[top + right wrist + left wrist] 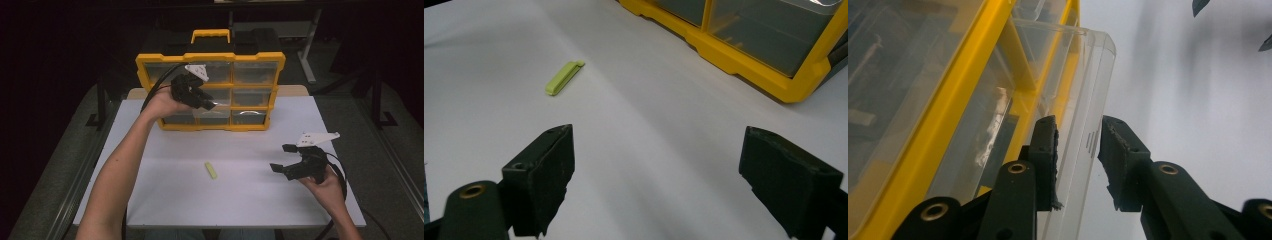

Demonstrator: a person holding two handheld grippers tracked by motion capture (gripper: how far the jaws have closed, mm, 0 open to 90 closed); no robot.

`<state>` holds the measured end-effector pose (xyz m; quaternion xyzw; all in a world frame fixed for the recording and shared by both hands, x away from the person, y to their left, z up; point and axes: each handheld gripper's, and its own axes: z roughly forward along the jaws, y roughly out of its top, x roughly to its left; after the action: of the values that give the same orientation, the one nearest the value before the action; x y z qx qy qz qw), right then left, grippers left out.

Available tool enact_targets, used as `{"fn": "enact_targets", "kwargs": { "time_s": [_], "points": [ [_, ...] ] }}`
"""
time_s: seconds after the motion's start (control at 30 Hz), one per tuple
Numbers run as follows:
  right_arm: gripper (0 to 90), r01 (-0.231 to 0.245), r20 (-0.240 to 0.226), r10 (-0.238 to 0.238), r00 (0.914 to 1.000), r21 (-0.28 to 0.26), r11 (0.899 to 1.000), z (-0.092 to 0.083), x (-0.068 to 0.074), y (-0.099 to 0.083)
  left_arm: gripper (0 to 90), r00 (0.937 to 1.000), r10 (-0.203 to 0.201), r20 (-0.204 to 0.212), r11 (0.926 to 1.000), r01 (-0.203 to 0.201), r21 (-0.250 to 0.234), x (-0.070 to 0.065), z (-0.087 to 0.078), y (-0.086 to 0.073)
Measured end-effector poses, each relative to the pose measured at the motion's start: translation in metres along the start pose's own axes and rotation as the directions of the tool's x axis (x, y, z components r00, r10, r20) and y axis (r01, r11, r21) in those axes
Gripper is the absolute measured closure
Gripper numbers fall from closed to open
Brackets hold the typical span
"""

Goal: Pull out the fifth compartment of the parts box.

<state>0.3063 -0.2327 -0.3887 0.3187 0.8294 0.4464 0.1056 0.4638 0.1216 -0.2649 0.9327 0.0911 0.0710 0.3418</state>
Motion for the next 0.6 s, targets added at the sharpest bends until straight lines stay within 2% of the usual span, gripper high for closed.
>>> {"fn": "enact_targets", "kwargs": {
  "time_s": [0.3,0.6],
  "points": [
    [13.7,0.001,-0.001,-0.001,1.0000,0.001,1.000,0.0003,0.0001,-0.0001,71.5,0.9992,0.005,0.039,0.9999,-0.005,-0.015,0.0006,-0.0023,-0.0017],
    [13.7,0.001,-0.002,-0.001,1.0000,0.001,1.000,0.0004,0.0001,-0.0002,73.1,0.9975,0.017,0.069,0.9998,-0.016,-0.010,-0.0015,-0.0048,-0.0027]
  ]
}}
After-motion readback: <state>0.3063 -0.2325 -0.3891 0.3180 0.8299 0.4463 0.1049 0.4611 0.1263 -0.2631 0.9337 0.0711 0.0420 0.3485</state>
